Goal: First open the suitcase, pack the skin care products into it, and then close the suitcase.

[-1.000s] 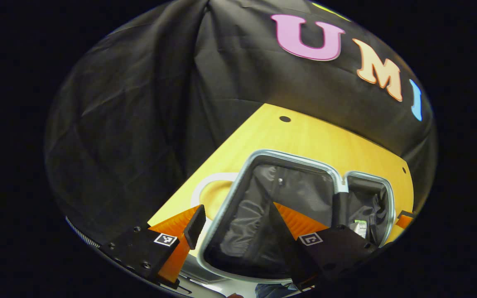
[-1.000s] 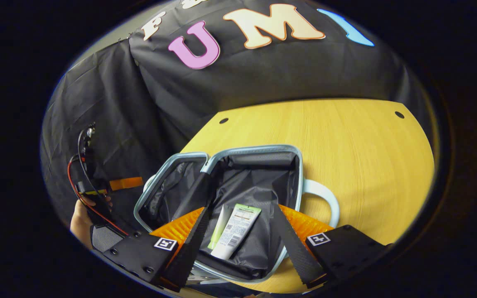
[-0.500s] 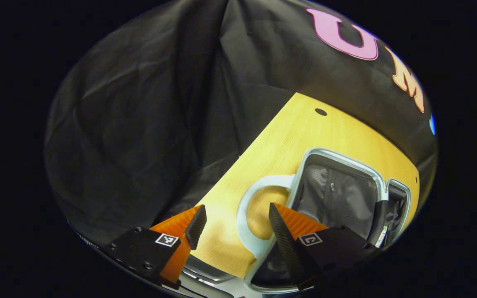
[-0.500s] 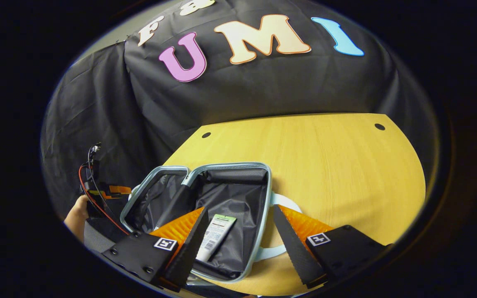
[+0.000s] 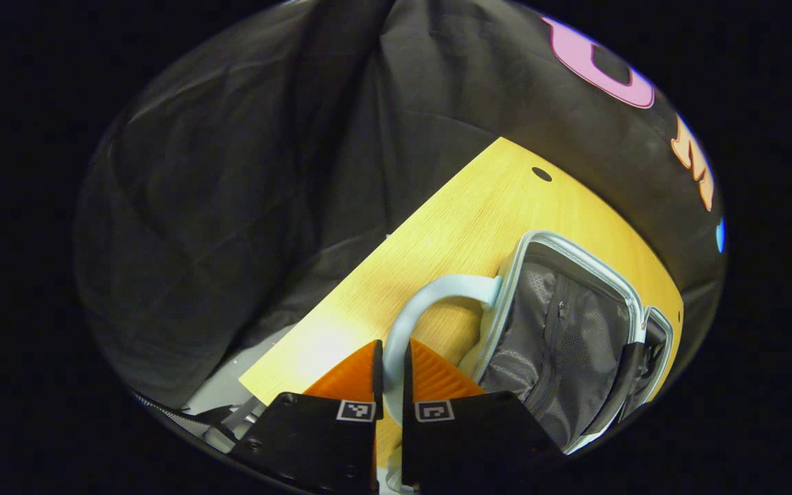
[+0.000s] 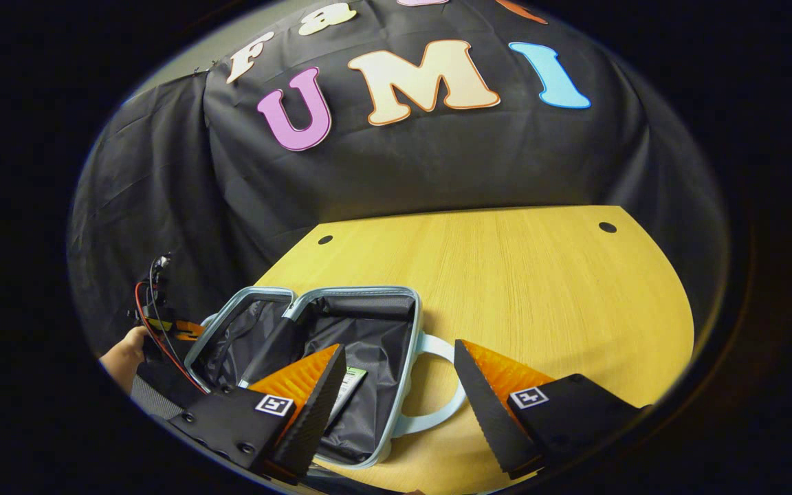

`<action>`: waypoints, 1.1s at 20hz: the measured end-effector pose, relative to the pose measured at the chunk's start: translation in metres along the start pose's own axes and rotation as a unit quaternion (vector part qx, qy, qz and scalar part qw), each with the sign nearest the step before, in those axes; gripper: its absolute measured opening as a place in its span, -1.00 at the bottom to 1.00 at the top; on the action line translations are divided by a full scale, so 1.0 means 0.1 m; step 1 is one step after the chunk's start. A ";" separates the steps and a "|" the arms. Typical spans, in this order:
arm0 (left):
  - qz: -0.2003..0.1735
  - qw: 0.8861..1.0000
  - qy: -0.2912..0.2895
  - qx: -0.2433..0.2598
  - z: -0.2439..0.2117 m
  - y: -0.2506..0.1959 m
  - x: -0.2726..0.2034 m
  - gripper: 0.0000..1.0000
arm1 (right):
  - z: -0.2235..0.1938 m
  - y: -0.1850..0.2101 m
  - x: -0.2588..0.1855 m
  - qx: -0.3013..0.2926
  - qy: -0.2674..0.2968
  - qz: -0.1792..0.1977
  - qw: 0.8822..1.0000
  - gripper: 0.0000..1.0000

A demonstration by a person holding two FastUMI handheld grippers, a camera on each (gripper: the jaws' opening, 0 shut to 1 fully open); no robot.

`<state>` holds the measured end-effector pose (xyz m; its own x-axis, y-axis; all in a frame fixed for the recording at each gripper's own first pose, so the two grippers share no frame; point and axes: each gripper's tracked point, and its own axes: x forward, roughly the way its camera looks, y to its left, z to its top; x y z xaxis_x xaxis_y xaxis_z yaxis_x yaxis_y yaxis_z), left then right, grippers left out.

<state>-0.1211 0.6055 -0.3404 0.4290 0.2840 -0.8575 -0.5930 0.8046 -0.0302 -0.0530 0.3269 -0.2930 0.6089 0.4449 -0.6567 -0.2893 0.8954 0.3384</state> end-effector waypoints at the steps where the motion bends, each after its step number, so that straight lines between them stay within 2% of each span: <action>1: 0.007 1.000 -0.010 0.010 0.03 -0.02 -0.07 -0.90 | 0.03 -0.03 -0.02 -0.003 -0.007 -0.002 1.000 0.96; 4: 0.023 0.998 -0.042 0.042 0.22 -0.05 -0.32 -0.97 | 0.15 -0.13 -0.10 -0.017 -0.040 -0.008 0.999 0.96; 10: 0.027 0.991 -0.110 0.076 0.63 -0.39 -1.10 -0.98 | 0.23 -0.31 -0.29 -0.042 -0.059 0.012 0.997 0.96; 13: 0.023 0.979 -0.165 0.118 0.77 -0.73 -1.55 -0.99 | 0.37 -0.49 -0.39 -0.048 -0.079 0.010 0.996 0.96; 15: 0.022 0.975 -0.175 0.131 0.83 -0.97 -1.76 -0.99 | 0.48 -0.58 -0.47 -0.054 -0.096 0.009 0.994 0.96; 22: -0.026 0.964 -0.217 0.154 0.79 -1.82 -2.36 -0.99 | 0.77 -0.95 -0.70 -0.061 -0.132 0.011 0.989 0.96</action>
<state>-0.0605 0.4330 -0.0919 0.7373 0.3769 -0.5607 -0.3615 0.9212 0.1438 -0.0112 0.2097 -0.2276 0.7683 0.4595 -0.4456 -0.3818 0.8878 0.2571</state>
